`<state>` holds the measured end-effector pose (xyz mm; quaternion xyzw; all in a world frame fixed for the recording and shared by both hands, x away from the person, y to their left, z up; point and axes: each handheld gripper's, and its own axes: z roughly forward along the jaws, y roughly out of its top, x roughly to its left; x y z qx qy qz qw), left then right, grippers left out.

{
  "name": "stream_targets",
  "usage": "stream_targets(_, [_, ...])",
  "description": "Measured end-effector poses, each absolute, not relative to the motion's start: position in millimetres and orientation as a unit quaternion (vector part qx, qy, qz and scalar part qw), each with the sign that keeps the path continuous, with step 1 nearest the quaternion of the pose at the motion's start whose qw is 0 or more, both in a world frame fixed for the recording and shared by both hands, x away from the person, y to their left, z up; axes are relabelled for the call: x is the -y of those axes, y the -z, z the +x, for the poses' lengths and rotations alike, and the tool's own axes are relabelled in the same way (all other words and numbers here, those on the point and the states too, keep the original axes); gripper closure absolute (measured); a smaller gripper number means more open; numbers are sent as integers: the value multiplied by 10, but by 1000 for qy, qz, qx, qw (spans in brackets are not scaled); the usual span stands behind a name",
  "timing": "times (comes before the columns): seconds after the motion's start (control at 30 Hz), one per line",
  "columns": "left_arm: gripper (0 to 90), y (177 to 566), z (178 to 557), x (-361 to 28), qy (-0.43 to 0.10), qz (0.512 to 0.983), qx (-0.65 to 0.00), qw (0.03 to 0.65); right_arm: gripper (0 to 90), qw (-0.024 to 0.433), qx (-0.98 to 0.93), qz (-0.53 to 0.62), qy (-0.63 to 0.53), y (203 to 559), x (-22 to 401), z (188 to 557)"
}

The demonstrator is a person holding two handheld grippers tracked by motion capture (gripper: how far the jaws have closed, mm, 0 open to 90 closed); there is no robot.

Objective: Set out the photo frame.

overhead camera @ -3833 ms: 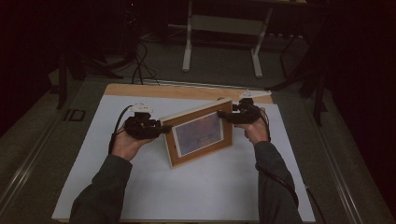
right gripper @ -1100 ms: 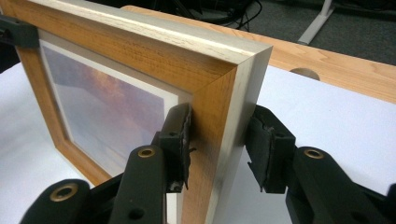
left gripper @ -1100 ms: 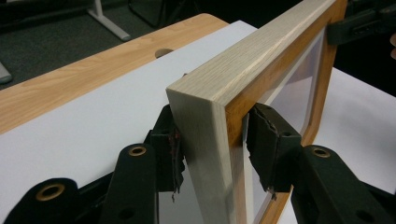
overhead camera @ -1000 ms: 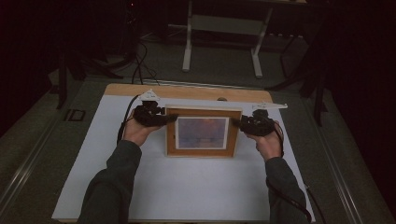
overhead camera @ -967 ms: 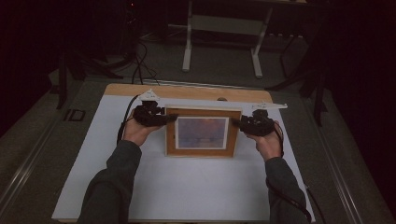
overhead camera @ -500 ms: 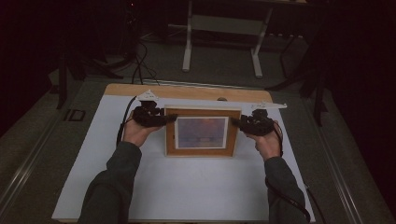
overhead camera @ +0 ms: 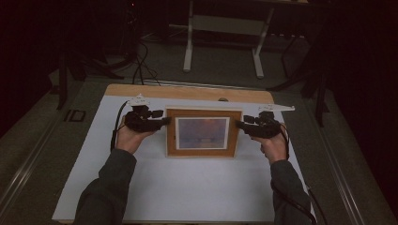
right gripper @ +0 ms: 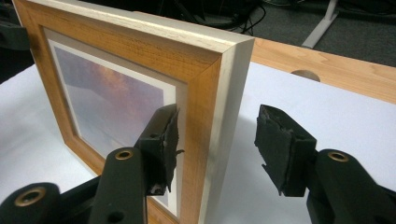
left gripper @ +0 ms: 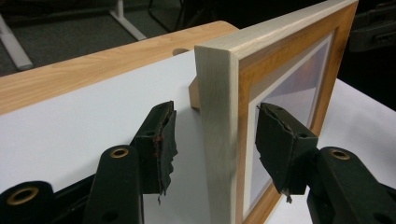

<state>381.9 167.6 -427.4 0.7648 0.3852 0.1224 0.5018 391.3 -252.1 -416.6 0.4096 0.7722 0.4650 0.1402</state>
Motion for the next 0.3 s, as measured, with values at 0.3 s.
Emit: stream_targets(0.3, [486, 4287, 3605, -1894, -157, 760, -422, 469, 472, 139, -770, 411, -468, 4135, 2654, 3836])
